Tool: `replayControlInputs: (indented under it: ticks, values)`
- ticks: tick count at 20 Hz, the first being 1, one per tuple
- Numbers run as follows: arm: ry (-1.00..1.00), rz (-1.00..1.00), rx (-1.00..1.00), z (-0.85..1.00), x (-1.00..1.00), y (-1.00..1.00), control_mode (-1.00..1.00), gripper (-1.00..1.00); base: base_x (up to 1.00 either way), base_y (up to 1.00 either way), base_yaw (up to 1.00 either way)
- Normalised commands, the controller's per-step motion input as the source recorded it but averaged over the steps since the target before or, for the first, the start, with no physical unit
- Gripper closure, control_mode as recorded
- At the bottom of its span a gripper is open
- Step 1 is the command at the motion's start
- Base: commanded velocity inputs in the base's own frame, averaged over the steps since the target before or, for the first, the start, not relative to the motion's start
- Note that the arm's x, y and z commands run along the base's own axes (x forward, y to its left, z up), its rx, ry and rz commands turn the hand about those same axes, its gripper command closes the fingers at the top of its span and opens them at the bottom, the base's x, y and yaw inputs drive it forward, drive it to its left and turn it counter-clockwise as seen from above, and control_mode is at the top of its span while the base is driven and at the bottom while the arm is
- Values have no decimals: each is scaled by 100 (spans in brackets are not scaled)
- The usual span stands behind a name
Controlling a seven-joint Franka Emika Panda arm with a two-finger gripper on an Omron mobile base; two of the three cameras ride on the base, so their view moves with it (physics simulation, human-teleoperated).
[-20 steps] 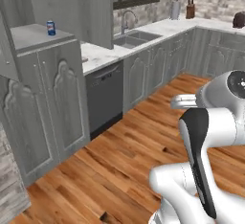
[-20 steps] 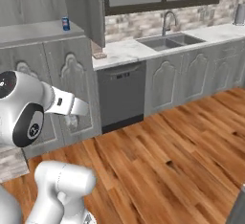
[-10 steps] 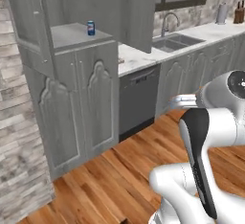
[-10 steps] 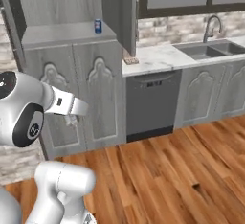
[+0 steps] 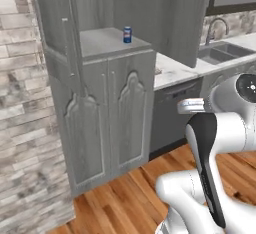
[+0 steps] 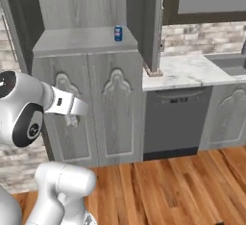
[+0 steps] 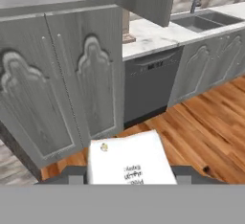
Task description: Pick the boxed drink, boxed drink, can from the counter and place them in the open cabinet.
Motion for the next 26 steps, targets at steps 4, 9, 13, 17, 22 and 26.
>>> replayControlInputs:
  ticks: [4, 9, 13, 17, 22, 26]
  values:
    - [0, 0, 0, 0, 0, 0, 100, 100, 65, -28, 31]
    - [0, 0, 0, 0, 0, 0, 100, 100, 58, -33, 31]
    - [0, 0, 0, 0, 0, 0, 100, 100, 41, -37, 31]
    - [0, 0, 0, 0, 0, 0, 100, 100, 33, -34, 30]
    - [0, 0, 0, 0, 0, 0, 100, 100, 36, -32, 28]
    - [0, 0, 0, 0, 0, 0, 100, 100, 40, -20, 23]
